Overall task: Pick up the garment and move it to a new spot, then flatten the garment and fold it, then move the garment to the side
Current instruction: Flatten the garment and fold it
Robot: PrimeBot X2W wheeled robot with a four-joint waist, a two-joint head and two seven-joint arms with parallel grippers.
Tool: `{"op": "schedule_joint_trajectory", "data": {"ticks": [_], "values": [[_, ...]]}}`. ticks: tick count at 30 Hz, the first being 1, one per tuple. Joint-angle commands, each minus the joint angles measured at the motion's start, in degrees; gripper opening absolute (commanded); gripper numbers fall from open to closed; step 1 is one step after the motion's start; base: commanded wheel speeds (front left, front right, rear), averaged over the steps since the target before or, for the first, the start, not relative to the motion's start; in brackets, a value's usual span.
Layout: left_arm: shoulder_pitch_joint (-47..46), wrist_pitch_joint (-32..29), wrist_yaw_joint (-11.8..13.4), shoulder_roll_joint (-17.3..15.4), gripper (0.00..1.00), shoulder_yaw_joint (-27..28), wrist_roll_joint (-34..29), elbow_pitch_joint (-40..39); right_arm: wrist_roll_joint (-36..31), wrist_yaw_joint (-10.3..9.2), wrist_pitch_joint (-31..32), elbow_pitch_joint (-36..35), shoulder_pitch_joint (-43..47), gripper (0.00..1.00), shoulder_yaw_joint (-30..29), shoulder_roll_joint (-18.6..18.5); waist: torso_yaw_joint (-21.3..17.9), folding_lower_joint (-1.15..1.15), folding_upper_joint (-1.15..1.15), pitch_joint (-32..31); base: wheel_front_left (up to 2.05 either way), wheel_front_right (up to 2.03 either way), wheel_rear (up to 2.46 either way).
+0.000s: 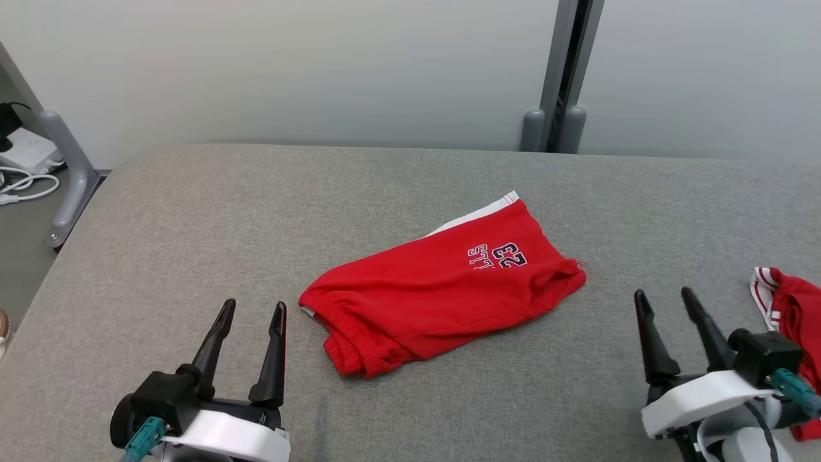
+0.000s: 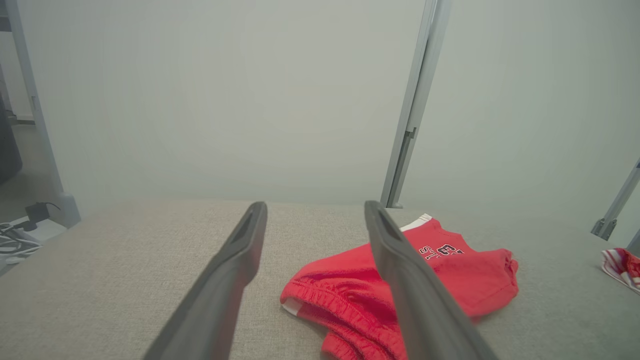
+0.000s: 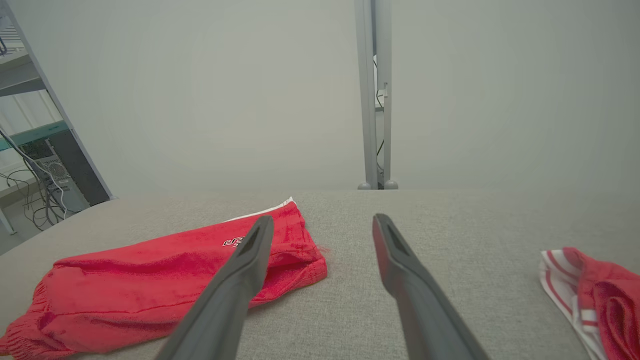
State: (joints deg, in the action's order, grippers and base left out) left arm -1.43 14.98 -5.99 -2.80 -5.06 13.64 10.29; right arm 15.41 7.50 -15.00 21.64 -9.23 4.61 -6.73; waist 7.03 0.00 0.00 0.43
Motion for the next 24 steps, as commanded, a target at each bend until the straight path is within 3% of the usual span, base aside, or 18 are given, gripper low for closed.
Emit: {"op": "schedule_joint_trajectory", "data": {"ticks": [1,11,18,24], "values": [[0.32,0.19,-0.02,-0.26,1.00,-0.24,-0.01,0.26,2.88,-0.02,-0.29,2.31,-1.12,1.00,1.05,0.12,0.45,0.00,0.00,0.14,0.00,0.00,0.00],[-1.20,0.19,-0.26,-0.25,1.00,-2.12,0.27,0.75,23.09,-0.01,4.51,18.02,-10.92,1.00,6.97,0.12,3.78,0.00,0.00,2.69,0.00,0.00,0.00],[-2.48,0.19,-0.08,-0.25,1.00,-3.41,0.68,0.97,34.11,-0.01,11.29,29.60,-18.60,1.00,3.76,-0.06,8.09,0.00,0.00,4.68,0.00,0.00,0.00],[-2.63,0.19,0.02,-0.25,1.00,-3.87,0.74,0.78,40.95,-0.01,15.06,35.53,-23.07,1.00,0.62,0.18,11.39,0.00,0.00,5.75,0.00,0.00,0.00]]}}
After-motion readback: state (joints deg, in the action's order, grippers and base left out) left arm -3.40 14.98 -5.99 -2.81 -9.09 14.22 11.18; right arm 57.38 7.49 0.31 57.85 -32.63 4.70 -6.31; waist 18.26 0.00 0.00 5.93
